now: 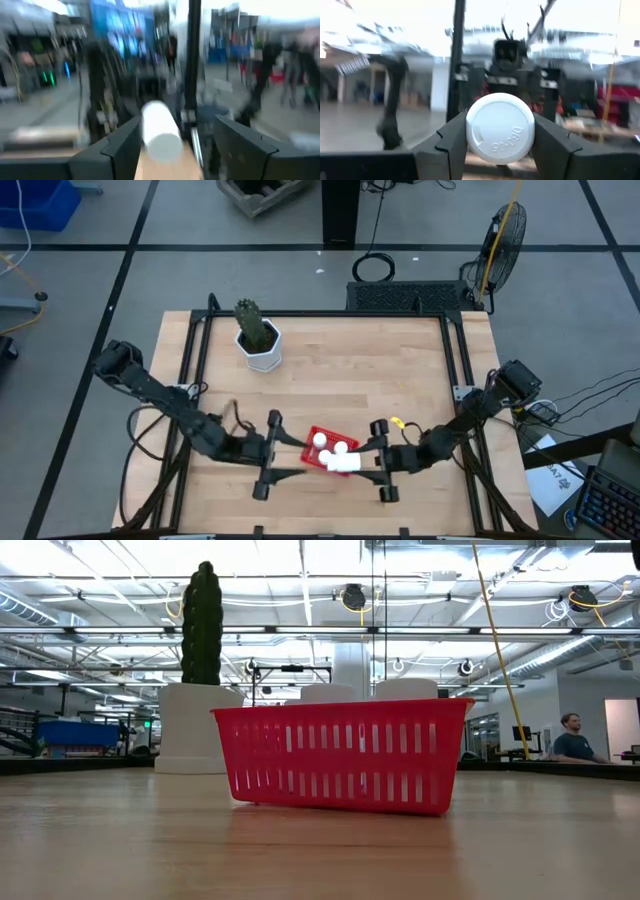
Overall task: Pick and place pill bottles into a basket
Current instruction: Put the white pill bottle into the red bin
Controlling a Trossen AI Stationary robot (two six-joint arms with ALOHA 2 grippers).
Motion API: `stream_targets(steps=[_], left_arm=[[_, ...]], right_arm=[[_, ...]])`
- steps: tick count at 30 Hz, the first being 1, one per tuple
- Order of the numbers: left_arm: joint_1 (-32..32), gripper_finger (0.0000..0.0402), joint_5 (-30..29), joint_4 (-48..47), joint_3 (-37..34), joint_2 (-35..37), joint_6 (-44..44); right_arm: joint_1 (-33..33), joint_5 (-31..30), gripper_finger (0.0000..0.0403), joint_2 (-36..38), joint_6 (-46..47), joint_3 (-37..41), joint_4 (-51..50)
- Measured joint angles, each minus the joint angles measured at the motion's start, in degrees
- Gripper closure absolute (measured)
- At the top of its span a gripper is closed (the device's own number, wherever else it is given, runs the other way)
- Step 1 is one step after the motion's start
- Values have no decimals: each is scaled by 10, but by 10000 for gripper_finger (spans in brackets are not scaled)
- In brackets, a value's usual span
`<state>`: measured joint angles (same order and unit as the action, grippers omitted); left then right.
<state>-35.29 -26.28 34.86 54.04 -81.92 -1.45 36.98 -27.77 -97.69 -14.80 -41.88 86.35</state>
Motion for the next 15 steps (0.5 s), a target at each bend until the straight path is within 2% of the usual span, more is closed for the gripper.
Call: stream_targets(steps=[3, 6, 9, 13, 15], left_arm=[[13, 166, 16, 104, 0, -9, -59], [36, 171, 53, 158, 0, -12, -86], [66, 176, 72, 163, 0, -12, -67], [92, 182, 100, 166, 0, -13, -43], [98, 186, 114, 167, 0, -13, -32]], right_arm=[[-12, 54, 237, 1, -12, -1, 35], [-34, 75, 237, 0, -11, -24, 34], [-54, 110, 237, 1, -10, -44, 35], [-67, 120, 237, 6, -20, -63, 34], [-77, 144, 237, 9, -22, -76, 36]])
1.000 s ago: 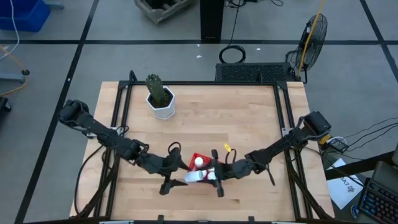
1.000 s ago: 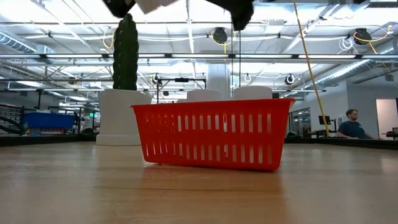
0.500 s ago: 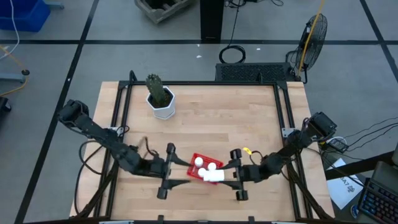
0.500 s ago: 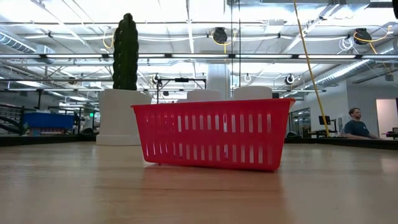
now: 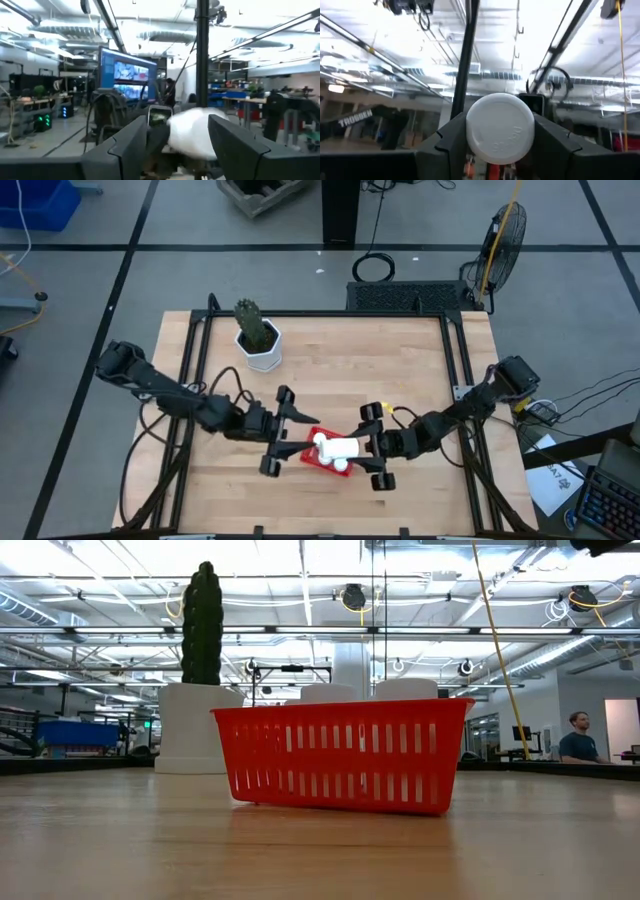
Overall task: Pick and place pill bottles into a basket
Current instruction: Put the white pill bottle into the red bin
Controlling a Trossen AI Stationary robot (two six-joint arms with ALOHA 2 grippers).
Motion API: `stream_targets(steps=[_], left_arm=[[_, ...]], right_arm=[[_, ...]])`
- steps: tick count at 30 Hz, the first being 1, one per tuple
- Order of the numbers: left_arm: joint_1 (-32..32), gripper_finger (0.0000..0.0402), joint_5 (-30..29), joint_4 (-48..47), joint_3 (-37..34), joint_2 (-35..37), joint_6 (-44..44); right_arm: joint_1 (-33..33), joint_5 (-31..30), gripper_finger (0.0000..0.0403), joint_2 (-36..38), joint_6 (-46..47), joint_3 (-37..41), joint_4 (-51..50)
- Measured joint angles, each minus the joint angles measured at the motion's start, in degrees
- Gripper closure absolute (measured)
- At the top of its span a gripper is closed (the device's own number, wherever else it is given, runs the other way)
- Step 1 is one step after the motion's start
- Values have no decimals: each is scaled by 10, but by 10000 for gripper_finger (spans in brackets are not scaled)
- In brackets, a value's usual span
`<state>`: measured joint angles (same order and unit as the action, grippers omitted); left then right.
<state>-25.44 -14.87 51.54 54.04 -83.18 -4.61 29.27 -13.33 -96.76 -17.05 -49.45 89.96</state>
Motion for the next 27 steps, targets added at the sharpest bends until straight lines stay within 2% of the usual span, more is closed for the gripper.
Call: stream_targets(steps=[4, 10, 27], left_arm=[[6, 194, 17, -2, 0, 0, 2], [1, 209, 74, 20, 0, 0, -8], [6, 220, 52, 31, 0, 1, -11]], right_arm=[[-7, -2, 237, -2, -9, -8, -2], [-27, -1, 237, -2, -5, -8, -1], [-41, 15, 238, -1, 9, -44, -25]])
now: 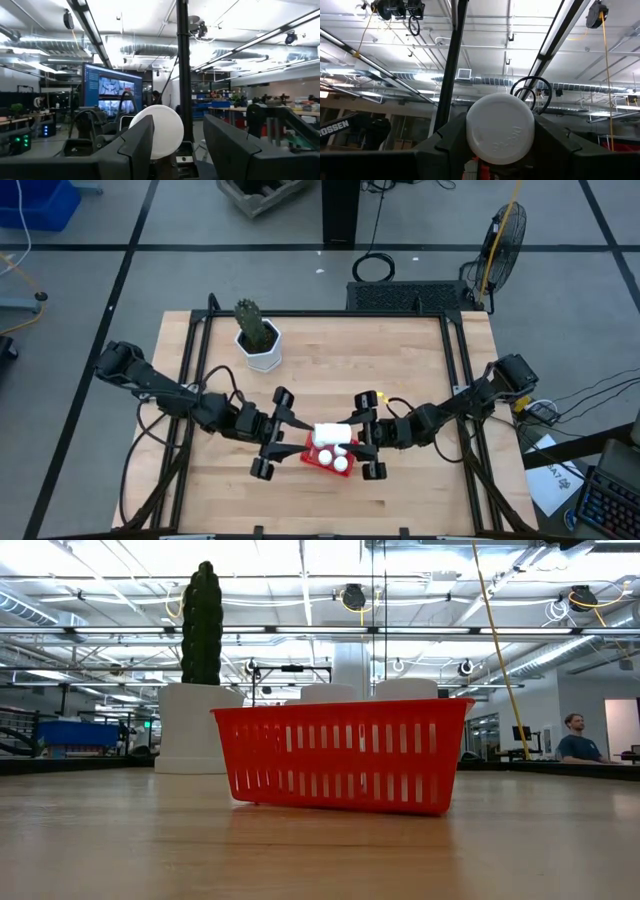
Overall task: Pick and place pill bottles into a basket
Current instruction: Put the white pill bottle into the red bin
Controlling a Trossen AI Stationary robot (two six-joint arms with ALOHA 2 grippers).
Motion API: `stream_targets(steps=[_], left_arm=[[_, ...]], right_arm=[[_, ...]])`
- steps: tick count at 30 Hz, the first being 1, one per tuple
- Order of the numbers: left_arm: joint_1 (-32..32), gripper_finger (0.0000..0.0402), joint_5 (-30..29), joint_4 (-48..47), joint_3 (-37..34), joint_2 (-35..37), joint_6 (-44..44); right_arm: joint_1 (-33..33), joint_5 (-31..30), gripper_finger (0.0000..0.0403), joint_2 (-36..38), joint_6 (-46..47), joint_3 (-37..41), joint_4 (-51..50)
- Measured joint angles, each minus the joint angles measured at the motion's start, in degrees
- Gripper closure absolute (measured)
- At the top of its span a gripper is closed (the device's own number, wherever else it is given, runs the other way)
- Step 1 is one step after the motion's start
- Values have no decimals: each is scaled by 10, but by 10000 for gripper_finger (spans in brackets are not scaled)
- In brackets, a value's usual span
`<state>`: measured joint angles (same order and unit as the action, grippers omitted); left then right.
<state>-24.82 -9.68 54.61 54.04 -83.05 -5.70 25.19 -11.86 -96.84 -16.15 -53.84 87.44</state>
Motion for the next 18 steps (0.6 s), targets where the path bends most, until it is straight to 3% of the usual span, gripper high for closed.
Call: stream_targets(steps=[18], left_arm=[[4, 219, -89, 22, 0, -1, -41]], right_arm=[[4, -19, 238, -3, -3, 0, -20]])
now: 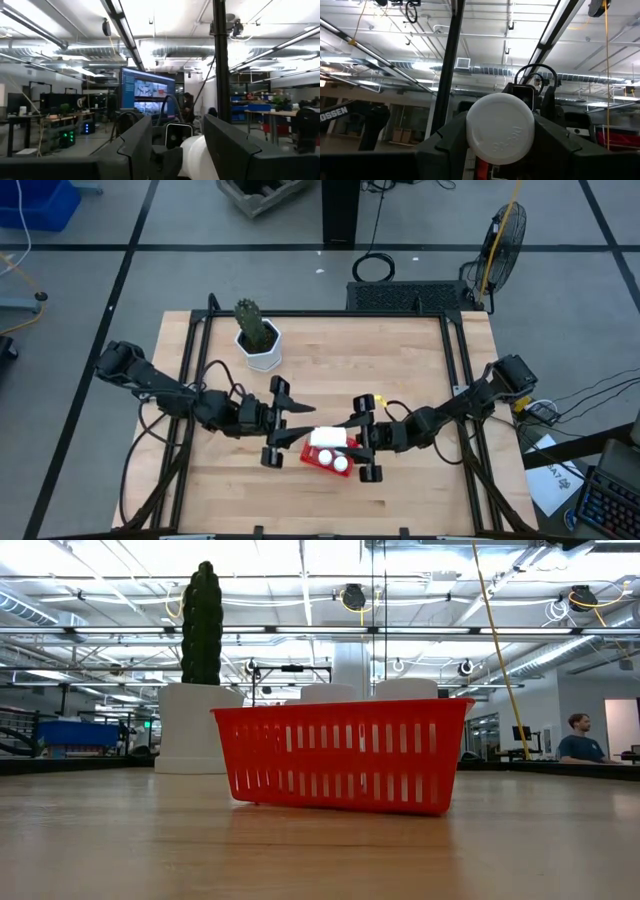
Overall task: Pick and place pill bottles into a basket
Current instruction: Put the white pill bottle into the red bin
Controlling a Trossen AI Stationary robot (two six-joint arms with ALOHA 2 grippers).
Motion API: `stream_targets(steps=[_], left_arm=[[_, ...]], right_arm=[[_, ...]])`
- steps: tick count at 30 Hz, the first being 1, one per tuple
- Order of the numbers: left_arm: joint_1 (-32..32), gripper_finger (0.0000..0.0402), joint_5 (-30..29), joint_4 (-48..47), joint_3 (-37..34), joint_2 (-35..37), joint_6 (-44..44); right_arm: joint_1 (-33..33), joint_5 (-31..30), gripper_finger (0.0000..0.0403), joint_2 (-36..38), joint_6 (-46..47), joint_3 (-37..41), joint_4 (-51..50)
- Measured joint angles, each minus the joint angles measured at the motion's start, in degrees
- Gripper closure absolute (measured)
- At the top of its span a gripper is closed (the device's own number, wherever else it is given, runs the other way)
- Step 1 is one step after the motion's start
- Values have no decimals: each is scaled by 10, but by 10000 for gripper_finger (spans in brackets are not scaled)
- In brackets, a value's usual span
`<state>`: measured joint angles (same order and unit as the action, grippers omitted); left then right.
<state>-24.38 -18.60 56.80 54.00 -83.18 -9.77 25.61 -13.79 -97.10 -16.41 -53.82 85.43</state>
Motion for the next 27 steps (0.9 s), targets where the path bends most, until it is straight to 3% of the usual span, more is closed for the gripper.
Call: stream_targets(steps=[9, 21, 27], left_arm=[[-4, 209, 20, -26, 0, 1, 29], [-18, 89, 28, -66, -1, -1, 43], [-16, 78, 22, -67, -1, -1, 44]], right_arm=[[1, -21, 238, 0, -36, 0, -1], [-1, -33, 239, 2, -54, 0, 1], [-1, -31, 239, 2, -40, 0, -20]])
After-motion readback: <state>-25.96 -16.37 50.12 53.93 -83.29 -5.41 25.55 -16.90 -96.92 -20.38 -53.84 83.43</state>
